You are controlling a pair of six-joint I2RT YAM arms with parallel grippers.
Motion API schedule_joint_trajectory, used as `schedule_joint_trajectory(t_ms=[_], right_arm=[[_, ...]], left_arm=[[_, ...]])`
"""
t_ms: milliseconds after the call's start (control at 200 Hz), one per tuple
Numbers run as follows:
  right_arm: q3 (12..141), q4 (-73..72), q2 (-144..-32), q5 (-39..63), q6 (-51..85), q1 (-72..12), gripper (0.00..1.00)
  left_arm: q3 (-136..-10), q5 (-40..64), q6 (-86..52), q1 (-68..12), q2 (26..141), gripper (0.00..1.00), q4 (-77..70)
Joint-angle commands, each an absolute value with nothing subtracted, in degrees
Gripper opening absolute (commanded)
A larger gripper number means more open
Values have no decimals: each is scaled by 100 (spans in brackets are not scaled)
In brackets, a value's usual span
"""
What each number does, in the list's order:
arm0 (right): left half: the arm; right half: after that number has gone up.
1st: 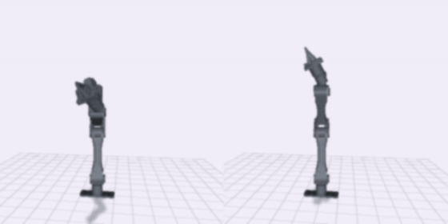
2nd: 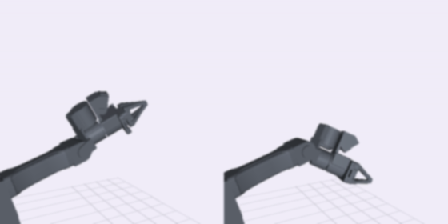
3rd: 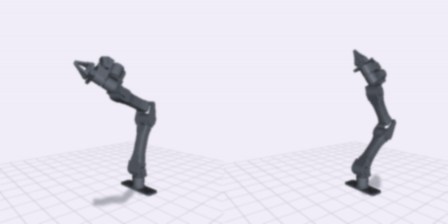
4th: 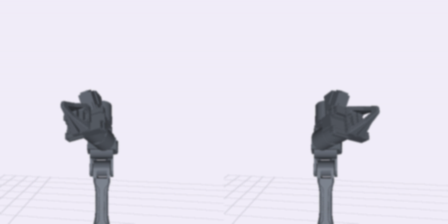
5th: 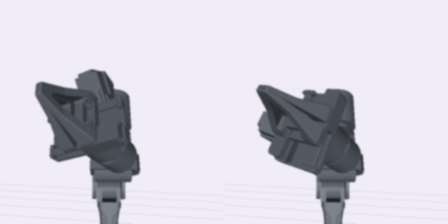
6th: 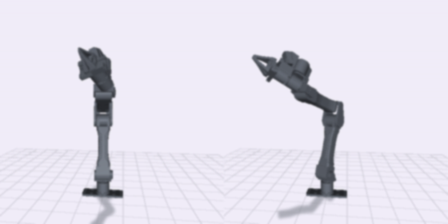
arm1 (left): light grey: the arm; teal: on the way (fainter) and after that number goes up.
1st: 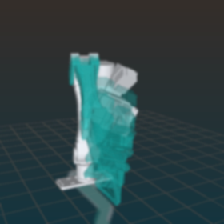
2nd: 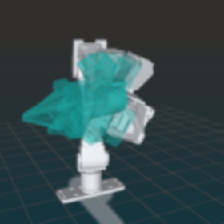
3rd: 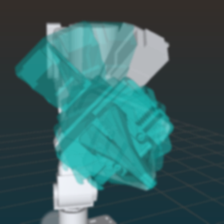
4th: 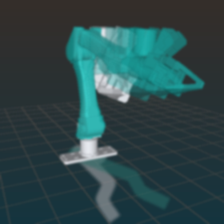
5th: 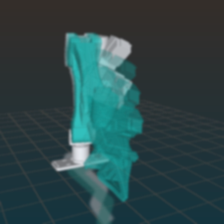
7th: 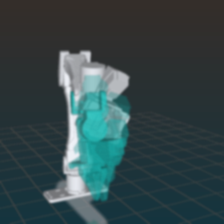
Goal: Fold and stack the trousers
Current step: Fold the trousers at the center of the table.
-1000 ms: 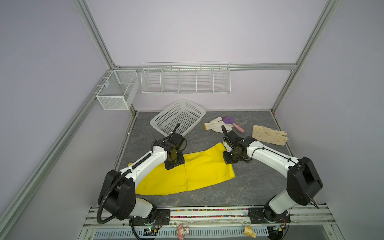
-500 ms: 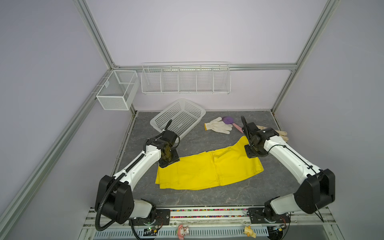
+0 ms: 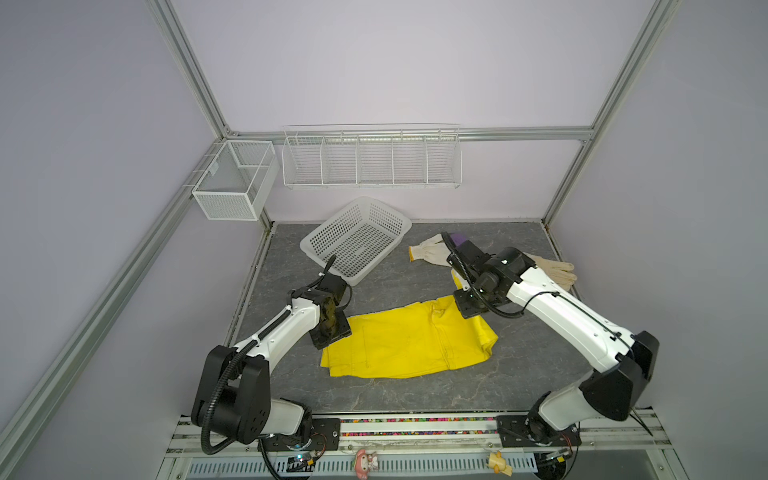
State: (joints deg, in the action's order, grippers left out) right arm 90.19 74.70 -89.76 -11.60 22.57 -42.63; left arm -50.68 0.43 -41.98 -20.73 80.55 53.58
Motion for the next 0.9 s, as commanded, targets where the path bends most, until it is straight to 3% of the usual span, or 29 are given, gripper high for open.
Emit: schedule_joint_trajectory(t_ms=[0,120,495,655,895], right_arm=[[9376,7457,-9476,-774,3042,-4662,7],[10235,7466,-10210,-827,3422,-5205,8],[11699,6848,-11793,302,4154,-6133,9],[12326,6899,-12396,162,4579,-6279,9],[12423,5851,-12760,393,5131,-6298,10]], left_arm=[[-4997,-63,-4315,-2030,8124,56,5263],[-4895,2,-4374,-2013,8090,53,5177],[-4411,259,-4373,-1802,8119,39,4820],[-4316,322,-4387,-1784,8204,38,4709],[-4292,304,-4508,-1776,7795,37,4842]])
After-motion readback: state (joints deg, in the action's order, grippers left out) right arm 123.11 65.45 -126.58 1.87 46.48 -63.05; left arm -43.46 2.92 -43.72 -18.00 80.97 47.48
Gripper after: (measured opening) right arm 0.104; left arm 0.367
